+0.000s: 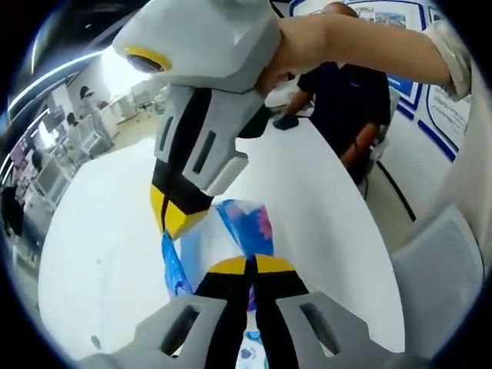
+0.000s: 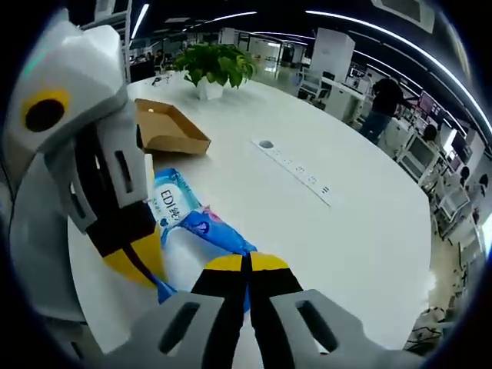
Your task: Operate the shoe box by opening the lid, removing the specified soft item, and placing it in the target area until the item is outside and the box remains undamaged.
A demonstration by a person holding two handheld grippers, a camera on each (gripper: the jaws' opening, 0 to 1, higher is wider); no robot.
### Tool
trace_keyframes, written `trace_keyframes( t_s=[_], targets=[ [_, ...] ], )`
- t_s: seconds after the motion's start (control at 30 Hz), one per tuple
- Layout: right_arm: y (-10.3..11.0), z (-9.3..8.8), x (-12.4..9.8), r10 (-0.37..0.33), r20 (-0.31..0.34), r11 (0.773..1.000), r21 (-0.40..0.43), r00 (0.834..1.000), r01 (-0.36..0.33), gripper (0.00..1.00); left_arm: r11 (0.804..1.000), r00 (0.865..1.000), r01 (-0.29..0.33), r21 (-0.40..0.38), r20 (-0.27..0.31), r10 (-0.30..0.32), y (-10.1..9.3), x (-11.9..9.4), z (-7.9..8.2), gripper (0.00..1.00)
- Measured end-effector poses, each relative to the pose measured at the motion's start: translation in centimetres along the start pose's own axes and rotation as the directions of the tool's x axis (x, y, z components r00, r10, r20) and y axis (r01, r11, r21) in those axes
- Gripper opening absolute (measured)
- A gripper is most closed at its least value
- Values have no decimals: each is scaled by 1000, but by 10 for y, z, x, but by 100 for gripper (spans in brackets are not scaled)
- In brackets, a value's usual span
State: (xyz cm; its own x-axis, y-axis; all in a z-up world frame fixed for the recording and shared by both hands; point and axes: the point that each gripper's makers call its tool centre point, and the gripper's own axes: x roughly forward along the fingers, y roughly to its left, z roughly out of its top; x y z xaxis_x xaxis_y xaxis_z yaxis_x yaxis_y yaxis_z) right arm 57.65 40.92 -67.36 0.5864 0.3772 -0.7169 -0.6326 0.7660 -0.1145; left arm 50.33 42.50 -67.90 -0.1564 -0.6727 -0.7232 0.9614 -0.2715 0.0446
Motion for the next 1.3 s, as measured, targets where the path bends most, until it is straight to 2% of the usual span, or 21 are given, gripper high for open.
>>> trace_keyframes(
  t_s=[0.5,0.73,0.83,1.0,1.3],
  targets=[
    [-18,-41,10,-20,-70,1000,7,997,21,0,998,998,58,21,-4,-58,0,45,9,0],
    [-22,-59,21,-29,-88,999,24,996,31,0,997,997,69,23,-22,-68,3,63,1,0],
    [-25,-67,29,-35,-97,999,26,995,38,0,997,997,61,55,-50,-59,4,71,-7,0],
    [-25,-69,38,-32,-83,998,44,996,36,0,997,996,73,39,-49,-71,5,77,-12,0],
    [-26,-64,46,-21,-70,998,53,997,25,0,997,997,77,-7,-16,-77,9,80,-13,0]
  ],
)
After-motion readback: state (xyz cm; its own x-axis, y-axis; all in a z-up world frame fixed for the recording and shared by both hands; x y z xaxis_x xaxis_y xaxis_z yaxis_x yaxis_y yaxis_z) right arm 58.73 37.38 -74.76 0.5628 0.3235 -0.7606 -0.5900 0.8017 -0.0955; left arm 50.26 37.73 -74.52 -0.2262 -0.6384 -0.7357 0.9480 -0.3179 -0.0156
